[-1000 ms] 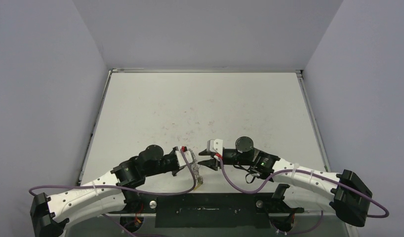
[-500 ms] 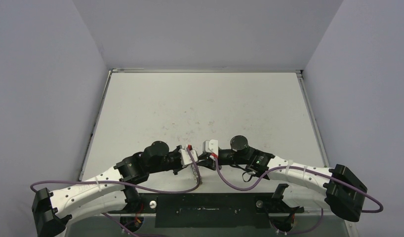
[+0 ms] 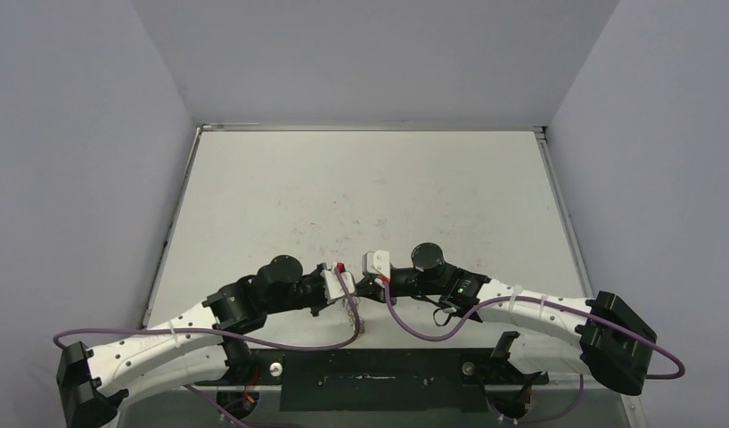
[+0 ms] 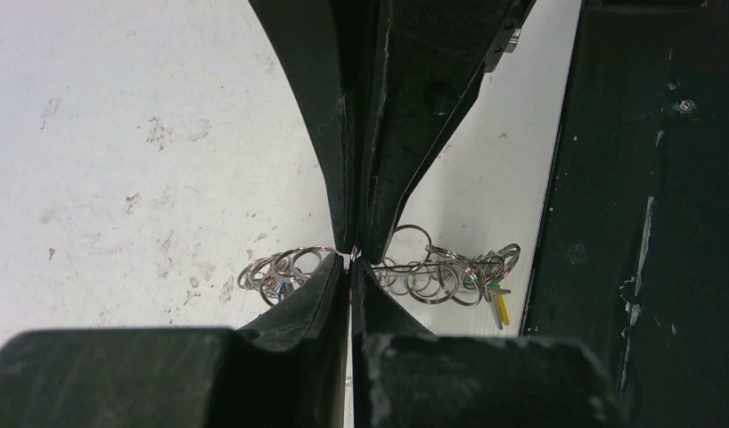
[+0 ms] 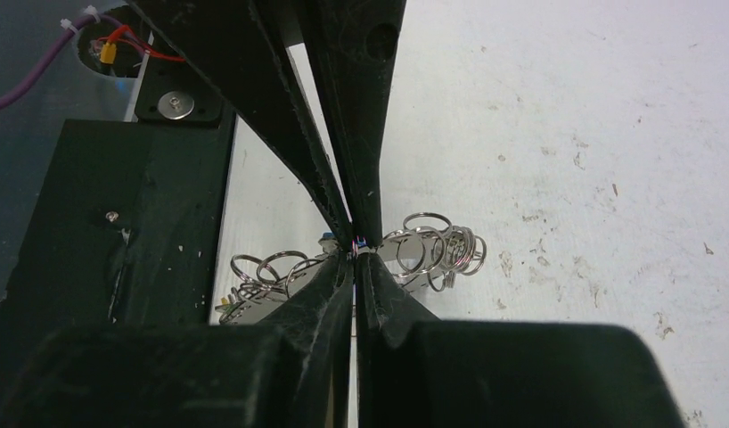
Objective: Put the keys on the keyring
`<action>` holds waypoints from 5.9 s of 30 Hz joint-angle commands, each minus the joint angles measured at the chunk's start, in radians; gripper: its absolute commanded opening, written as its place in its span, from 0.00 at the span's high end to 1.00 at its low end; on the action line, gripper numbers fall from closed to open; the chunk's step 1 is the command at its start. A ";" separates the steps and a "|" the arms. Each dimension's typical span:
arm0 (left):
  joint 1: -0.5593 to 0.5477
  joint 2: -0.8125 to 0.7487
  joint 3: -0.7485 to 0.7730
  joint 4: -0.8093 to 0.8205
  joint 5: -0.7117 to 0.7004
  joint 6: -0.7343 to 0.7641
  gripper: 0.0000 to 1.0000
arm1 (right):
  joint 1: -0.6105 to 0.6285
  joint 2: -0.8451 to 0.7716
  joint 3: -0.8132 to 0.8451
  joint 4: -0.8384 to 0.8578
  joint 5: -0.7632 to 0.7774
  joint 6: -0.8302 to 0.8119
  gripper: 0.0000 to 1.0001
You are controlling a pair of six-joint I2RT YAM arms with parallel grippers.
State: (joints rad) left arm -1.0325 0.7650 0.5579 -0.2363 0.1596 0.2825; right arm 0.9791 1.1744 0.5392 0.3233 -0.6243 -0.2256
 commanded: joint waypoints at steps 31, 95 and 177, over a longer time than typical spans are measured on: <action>-0.005 -0.423 -0.347 0.400 0.016 -0.097 0.78 | -0.007 0.046 -0.107 0.546 -0.086 0.197 1.00; -0.005 -0.092 0.099 -0.198 -0.076 0.030 1.00 | -0.006 -0.053 -0.066 0.322 -0.008 0.092 0.51; -0.014 0.100 0.214 -0.243 -0.026 0.058 1.00 | 0.014 0.089 -0.004 0.316 -0.060 0.064 0.78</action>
State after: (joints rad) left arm -1.0401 0.8700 0.7666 -0.5632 0.1101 0.3458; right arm 0.9844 1.2518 0.5060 0.5690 -0.6613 -0.1699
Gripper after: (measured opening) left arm 0.018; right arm 0.255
